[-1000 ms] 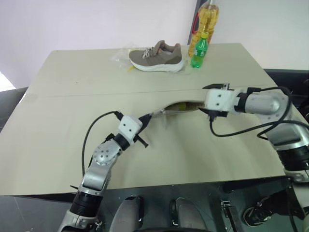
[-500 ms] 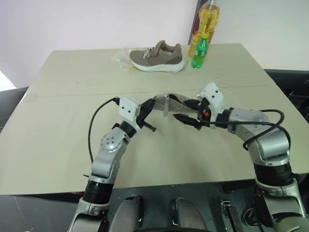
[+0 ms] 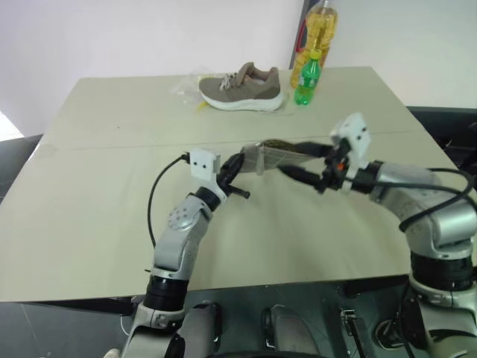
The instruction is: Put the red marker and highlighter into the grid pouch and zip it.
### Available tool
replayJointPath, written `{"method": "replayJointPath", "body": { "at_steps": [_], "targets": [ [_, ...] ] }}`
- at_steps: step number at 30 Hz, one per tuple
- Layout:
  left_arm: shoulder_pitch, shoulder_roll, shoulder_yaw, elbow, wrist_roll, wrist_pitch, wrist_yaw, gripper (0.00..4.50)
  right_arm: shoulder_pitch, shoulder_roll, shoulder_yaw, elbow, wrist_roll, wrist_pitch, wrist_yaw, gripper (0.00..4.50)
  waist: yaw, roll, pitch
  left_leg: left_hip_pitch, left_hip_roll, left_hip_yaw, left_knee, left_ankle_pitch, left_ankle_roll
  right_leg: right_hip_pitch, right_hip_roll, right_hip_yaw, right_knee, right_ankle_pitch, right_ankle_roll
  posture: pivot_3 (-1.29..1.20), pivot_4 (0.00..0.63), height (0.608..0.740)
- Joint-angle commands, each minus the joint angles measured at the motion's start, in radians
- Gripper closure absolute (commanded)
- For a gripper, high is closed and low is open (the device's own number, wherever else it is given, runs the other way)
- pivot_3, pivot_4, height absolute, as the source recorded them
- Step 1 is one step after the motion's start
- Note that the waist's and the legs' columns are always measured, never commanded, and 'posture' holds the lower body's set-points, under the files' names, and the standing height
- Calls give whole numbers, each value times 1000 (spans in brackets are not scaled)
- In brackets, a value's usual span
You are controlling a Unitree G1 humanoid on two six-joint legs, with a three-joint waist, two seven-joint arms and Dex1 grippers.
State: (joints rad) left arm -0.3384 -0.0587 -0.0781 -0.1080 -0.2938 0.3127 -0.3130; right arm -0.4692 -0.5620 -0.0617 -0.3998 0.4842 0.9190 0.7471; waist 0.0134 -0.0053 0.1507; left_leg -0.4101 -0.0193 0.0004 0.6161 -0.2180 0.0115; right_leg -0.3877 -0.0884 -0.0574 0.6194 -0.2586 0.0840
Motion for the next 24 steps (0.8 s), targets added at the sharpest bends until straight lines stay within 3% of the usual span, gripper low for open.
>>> {"method": "replayJointPath", "body": {
  "at_steps": [1,7,8,10,15,20,24],
  "targets": [
    [-19,-16,-9,-52,-36,7,-11,4500,-16,40,50,3,-33,-3,-87,802,1,0,0,0,0,0,0,0,0,0,0,0,0,0,0,0,150,731],
    [-9,-18,-20,-74,-43,18,-15,4500,-50,120,77,58,-40,11,-178,802,1,0,0,0,0,0,0,0,0,0,1,0,0,0,0,0,150,731],
    [-7,-17,-21,-77,-43,18,-15,4500,-57,136,75,70,-37,17,-194,1026,1,0,0,0,0,0,0,0,0,0,1,0,0,0,0,0,150,731],
    [-6,-16,-18,-79,-43,18,-14,4500,-63,144,79,88,-46,15,-210,1669,2,0,0,0,0,0,0,0,0,0,1,0,0,0,0,0,150,731],
    [-5,-13,-13,-80,-41,12,-12,4500,-74,152,53,112,-34,27,-233,4300,2,0,0,0,-1,0,0,0,0,0,1,0,0,0,0,0,150,731],
    [-2,8,0,-77,-23,-11,-9,4500,-87,105,35,119,-38,18,-221,4459,1,0,0,0,0,0,0,0,0,0,1,0,0,0,0,0,150,731],
    [16,72,42,-76,-15,-37,-15,4500,-112,-25,-7,180,-79,-24,-187,4459,1,0,0,0,-1,0,0,0,0,0,1,0,0,0,0,0,150,731]
  ]
}}
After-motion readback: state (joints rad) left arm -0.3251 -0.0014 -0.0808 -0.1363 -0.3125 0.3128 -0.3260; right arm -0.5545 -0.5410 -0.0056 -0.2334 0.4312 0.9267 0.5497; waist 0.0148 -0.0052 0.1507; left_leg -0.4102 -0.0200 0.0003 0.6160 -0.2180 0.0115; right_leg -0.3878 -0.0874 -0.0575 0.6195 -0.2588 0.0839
